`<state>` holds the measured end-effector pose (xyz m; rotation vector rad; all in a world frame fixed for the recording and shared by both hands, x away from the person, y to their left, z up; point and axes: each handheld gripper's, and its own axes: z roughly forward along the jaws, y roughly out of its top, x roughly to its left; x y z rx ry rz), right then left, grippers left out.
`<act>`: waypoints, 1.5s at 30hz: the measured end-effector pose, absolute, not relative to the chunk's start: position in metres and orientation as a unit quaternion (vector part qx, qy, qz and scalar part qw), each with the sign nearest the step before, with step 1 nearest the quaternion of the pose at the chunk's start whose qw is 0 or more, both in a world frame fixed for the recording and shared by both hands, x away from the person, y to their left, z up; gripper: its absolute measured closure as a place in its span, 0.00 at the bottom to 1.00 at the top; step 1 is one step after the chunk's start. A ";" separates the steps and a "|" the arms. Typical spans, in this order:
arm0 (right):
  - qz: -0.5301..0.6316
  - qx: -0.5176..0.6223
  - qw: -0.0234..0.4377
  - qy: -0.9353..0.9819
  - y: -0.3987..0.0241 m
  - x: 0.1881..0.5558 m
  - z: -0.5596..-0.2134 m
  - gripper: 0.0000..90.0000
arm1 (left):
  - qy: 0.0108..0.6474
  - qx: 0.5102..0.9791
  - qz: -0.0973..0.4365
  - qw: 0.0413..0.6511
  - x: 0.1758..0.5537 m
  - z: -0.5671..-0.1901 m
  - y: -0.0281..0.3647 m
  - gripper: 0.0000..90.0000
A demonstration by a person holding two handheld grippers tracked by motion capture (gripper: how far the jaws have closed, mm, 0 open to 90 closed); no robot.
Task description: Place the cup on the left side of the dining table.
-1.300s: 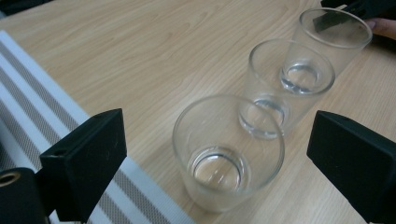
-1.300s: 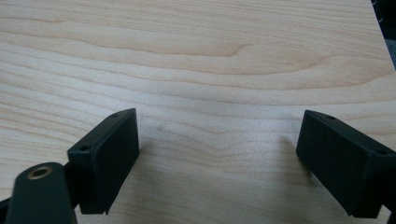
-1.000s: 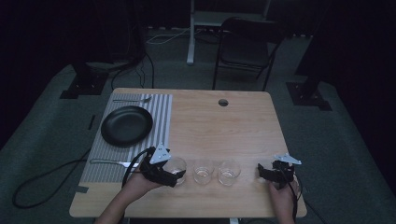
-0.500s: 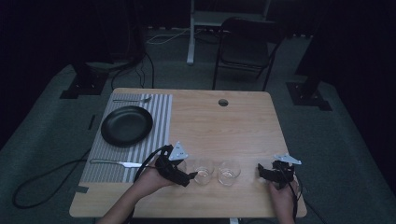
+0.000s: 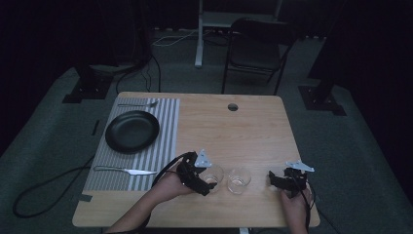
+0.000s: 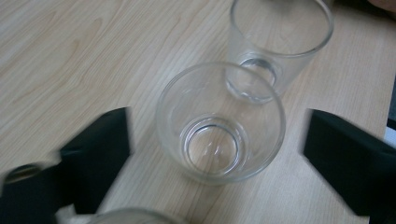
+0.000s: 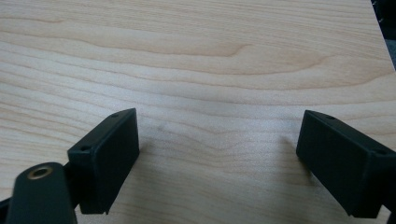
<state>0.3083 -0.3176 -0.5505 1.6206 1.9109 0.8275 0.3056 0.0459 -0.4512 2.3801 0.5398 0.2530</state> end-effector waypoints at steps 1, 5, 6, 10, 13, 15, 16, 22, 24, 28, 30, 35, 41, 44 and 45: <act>0.304 0.595 0.249 0.701 -0.318 0.308 -0.550 0.14 | 0.207 0.913 0.097 0.337 0.306 -0.451 0.046 0.14; 0.304 0.595 0.249 0.701 -0.318 0.308 -0.550 0.14 | 0.213 0.921 0.099 0.309 0.312 -0.453 0.036 0.14; 0.304 0.595 0.249 0.701 -0.318 0.308 -0.550 0.14 | 0.213 0.921 0.099 0.309 0.312 -0.453 0.036 0.14; 0.304 0.595 0.249 0.701 -0.318 0.308 -0.550 0.14 | 0.215 0.928 0.088 0.290 0.316 -0.456 0.031 0.14; 0.304 0.595 0.249 0.701 -0.318 0.308 -0.550 0.14 | 0.215 0.934 0.088 0.272 0.317 -0.459 0.026 0.14; 0.304 0.595 0.249 0.701 -0.318 0.308 -0.550 0.14 | 0.216 0.936 0.086 0.264 0.318 -0.460 0.024 0.14; 0.304 0.595 0.249 0.701 -0.318 0.308 -0.550 0.14 | 0.217 0.936 0.085 0.262 0.319 -0.461 0.023 0.14; 0.304 0.595 0.249 0.701 -0.318 0.308 -0.550 0.14 | 0.227 0.939 0.070 0.248 0.324 -0.462 0.017 0.14; 0.304 0.595 0.249 0.701 -0.318 0.308 -0.550 0.14 | 0.224 0.942 0.068 0.240 0.325 -0.462 0.014 0.14; 0.304 0.595 0.249 0.701 -0.318 0.308 -0.550 0.14 | 0.227 0.944 0.070 0.229 0.326 -0.464 0.010 0.16; 0.304 0.595 0.249 0.701 -0.318 0.308 -0.550 0.14 | 0.225 0.945 0.070 0.228 0.326 -0.464 0.009 0.18; 0.304 0.595 0.249 0.701 -0.318 0.308 -0.550 0.14 | 0.209 0.953 0.073 0.207 0.326 -0.465 0.005 0.20; 0.304 0.595 0.249 0.701 -0.318 0.308 -0.550 0.14 | 0.196 0.956 0.082 0.203 0.324 -0.464 0.003 0.21; 0.304 0.595 0.249 0.701 -0.318 0.308 -0.550 0.14 | 0.195 0.956 0.083 0.203 0.323 -0.464 0.002 0.21; 0.304 0.595 0.249 0.701 -0.318 0.308 -0.550 0.14 | 0.195 0.956 0.081 0.202 0.324 -0.464 0.002 0.21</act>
